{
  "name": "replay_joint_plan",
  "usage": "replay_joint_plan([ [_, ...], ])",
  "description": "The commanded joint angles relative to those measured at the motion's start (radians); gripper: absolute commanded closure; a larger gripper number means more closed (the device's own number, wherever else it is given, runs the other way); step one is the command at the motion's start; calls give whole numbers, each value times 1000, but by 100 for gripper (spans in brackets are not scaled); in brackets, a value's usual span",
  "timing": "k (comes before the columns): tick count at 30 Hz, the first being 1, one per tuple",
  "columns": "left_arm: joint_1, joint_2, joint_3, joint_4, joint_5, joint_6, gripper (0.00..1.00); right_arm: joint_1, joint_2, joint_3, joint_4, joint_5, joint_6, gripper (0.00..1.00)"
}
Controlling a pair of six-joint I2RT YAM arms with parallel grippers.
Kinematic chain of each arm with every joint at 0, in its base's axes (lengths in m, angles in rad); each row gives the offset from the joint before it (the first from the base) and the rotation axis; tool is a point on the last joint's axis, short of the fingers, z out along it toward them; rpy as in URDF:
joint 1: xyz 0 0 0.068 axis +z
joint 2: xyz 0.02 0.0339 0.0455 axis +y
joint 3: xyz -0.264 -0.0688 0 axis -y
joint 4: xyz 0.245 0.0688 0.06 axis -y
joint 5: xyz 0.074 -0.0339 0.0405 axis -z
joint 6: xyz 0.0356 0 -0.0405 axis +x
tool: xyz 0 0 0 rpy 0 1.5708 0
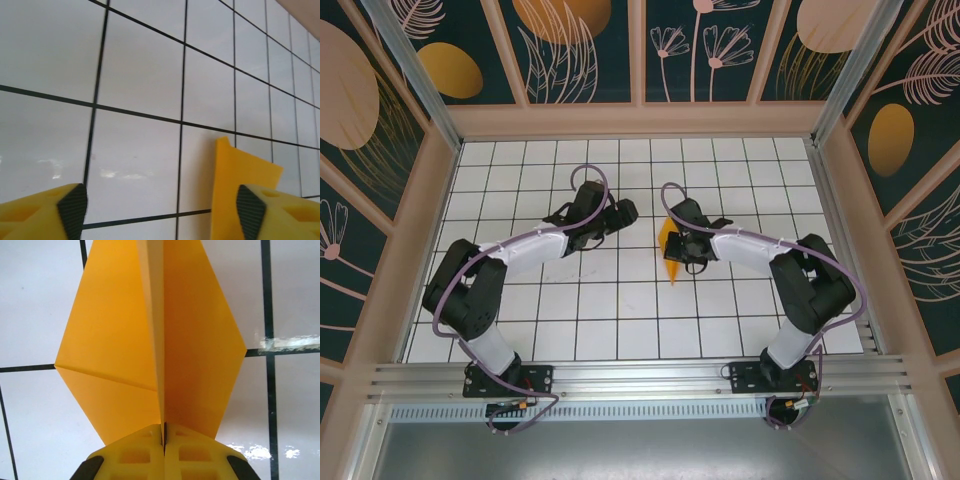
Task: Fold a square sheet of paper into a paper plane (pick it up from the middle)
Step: Move the paper plane to the top-center of the table.
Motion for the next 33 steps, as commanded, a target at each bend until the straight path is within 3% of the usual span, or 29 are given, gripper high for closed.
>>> replay_joint_plan([
  [1, 1, -18, -11, -79, -89, 11, 14, 5, 35, 44, -59, 48, -25, 96],
  [10, 0, 6, -15, -83, -88, -5, 2, 15, 97, 82, -61, 42, 20, 85],
  [33, 15, -14, -12, -148, -147, 9, 1, 85, 243, 124, -113, 181, 97, 86],
])
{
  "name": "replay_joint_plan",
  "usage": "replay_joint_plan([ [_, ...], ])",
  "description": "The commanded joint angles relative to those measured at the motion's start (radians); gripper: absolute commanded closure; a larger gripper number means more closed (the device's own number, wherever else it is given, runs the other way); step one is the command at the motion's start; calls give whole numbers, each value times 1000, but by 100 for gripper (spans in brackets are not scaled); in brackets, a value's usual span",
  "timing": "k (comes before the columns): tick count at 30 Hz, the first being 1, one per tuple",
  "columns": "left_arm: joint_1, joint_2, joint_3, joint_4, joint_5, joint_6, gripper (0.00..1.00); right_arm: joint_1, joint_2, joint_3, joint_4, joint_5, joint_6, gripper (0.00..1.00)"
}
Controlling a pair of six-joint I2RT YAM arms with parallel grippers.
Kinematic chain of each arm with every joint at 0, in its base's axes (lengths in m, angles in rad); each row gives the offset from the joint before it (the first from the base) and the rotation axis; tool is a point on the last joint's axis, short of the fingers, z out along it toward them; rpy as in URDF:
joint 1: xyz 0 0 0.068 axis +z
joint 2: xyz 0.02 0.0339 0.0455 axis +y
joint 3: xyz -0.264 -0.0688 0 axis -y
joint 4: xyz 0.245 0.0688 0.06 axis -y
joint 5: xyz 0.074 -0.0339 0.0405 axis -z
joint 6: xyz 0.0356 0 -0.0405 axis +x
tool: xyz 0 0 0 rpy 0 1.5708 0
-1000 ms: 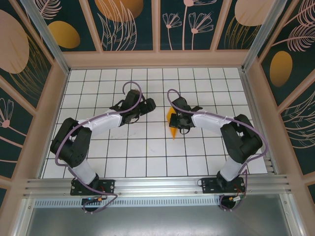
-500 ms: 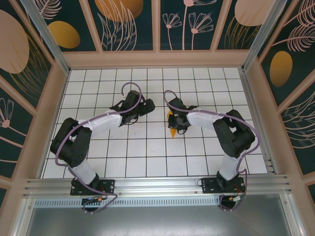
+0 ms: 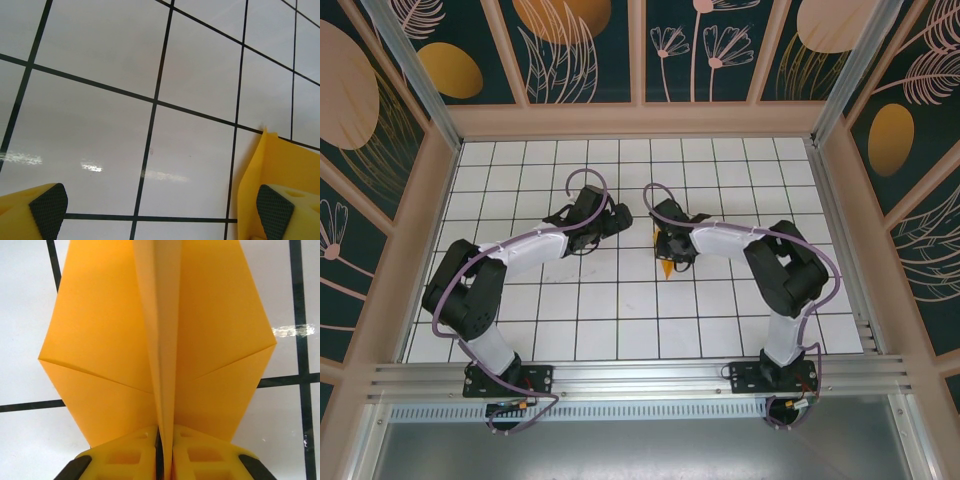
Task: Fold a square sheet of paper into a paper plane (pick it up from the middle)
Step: Move the paper plane to the top-center of the table.
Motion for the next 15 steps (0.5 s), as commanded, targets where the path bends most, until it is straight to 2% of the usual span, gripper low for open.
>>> replay_joint_plan([
  [1, 19, -20, -13, -42, -39, 11, 2, 24, 77, 5, -72, 69, 23, 87],
  [8, 79, -79, -38, -61, -47, 21, 1, 32, 71, 144, -130, 173, -77, 94],
  [15, 139, -139, -132, -49, -18, 17, 1, -6, 137, 273, -82, 116, -216, 95],
])
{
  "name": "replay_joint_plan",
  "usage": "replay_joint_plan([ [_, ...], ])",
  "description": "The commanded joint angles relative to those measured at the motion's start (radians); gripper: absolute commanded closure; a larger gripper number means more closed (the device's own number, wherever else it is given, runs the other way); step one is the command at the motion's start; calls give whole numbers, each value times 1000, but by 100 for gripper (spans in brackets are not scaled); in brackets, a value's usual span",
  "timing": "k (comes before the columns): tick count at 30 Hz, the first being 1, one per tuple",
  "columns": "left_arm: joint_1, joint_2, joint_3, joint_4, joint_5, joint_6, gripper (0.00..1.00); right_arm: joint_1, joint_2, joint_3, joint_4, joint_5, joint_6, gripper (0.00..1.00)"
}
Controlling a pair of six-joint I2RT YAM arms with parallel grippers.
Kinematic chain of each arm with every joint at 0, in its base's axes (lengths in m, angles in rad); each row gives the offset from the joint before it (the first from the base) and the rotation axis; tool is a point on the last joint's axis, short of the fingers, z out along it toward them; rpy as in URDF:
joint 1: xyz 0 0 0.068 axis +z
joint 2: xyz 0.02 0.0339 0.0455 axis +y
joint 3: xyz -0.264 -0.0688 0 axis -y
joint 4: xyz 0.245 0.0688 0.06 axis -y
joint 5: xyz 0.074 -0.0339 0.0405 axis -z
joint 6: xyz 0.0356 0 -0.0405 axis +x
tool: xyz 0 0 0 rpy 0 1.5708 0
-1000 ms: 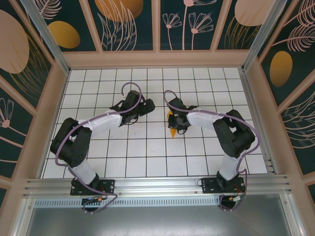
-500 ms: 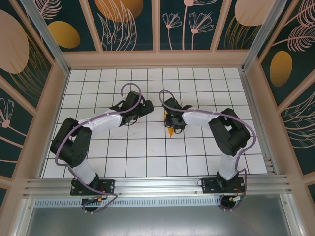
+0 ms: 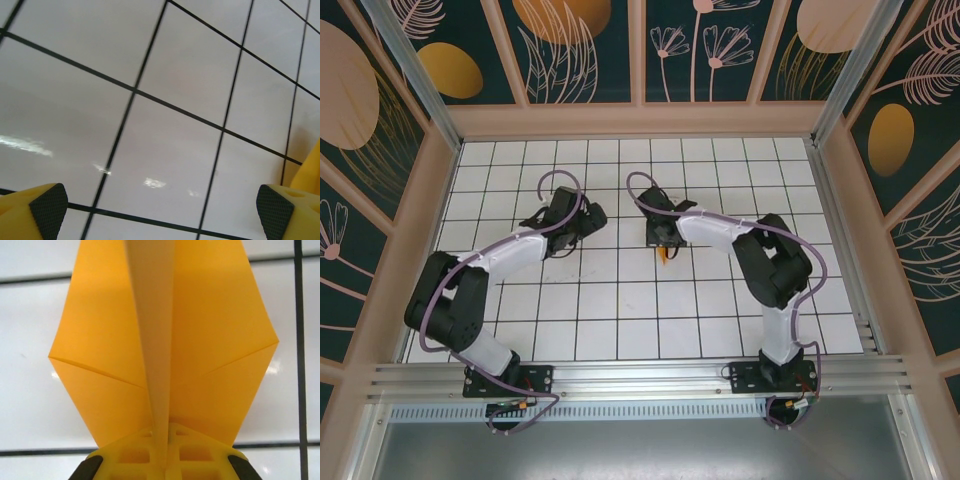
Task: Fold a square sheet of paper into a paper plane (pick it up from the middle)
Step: Move the paper plane to the top-center of the table.
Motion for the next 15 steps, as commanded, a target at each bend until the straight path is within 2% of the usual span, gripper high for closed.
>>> replay_joint_plan([
  [1, 15, -37, -34, -15, 6, 17, 1, -26, 51, 73, 5, -7, -95, 95],
  [8, 16, -35, -50, -11, 25, 16, 1, -84, 146, 182, -11, -31, -130, 95],
  [15, 17, -17, -50, 5, 49, 11, 2, -118, 185, 187, 5, -73, -108, 94],
])
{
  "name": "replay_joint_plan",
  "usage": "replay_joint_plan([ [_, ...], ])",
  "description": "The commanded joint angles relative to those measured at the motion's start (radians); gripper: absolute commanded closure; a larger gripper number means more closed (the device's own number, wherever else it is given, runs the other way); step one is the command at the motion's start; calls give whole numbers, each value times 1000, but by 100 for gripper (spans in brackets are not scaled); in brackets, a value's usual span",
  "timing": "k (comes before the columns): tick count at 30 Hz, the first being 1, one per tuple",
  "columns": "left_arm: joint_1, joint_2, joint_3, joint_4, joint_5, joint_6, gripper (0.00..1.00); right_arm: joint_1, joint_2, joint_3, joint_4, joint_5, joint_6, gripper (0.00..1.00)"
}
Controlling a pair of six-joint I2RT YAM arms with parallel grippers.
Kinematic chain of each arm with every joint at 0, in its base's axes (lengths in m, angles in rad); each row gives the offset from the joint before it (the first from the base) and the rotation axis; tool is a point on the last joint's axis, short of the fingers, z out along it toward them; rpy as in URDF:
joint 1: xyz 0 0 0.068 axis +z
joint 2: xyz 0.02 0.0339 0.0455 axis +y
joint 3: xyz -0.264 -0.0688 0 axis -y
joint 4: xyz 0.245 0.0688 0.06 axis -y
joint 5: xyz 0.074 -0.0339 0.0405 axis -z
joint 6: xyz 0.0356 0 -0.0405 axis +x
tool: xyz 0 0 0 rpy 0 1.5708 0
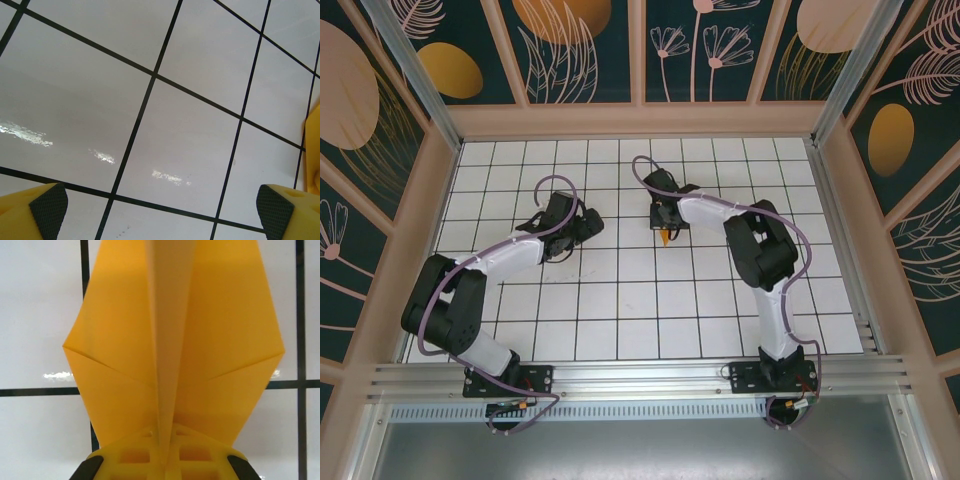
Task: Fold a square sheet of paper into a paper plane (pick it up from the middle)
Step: Move the paper plane to the top-center of the table, then reset both arms
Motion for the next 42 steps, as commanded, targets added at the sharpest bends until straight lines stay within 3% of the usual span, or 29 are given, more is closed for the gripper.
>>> replay_joint_plan([
  [1, 3, 1, -12, 10, 21, 10, 2, -8, 34, 18, -3, -23, 6, 93],
  [18, 3, 2, 12, 1, 31, 14, 2, -6, 48, 59, -55, 3, 57, 82],
  [29, 3, -38, 135, -79, -104, 81, 1, -17, -208, 131, -98, 45, 59, 44],
  [33, 7, -71, 187, -109, -216, 148, 1, -44, -356, 41, -29, 126, 39, 29],
  [38, 32, -169, 139, -37, -365, 265, 2, -111, -550, -151, 93, 304, -35, 2],
  [42, 70, -283, -6, 99, -494, 348, 1, -205, -680, -304, 182, 368, -75, 1],
])
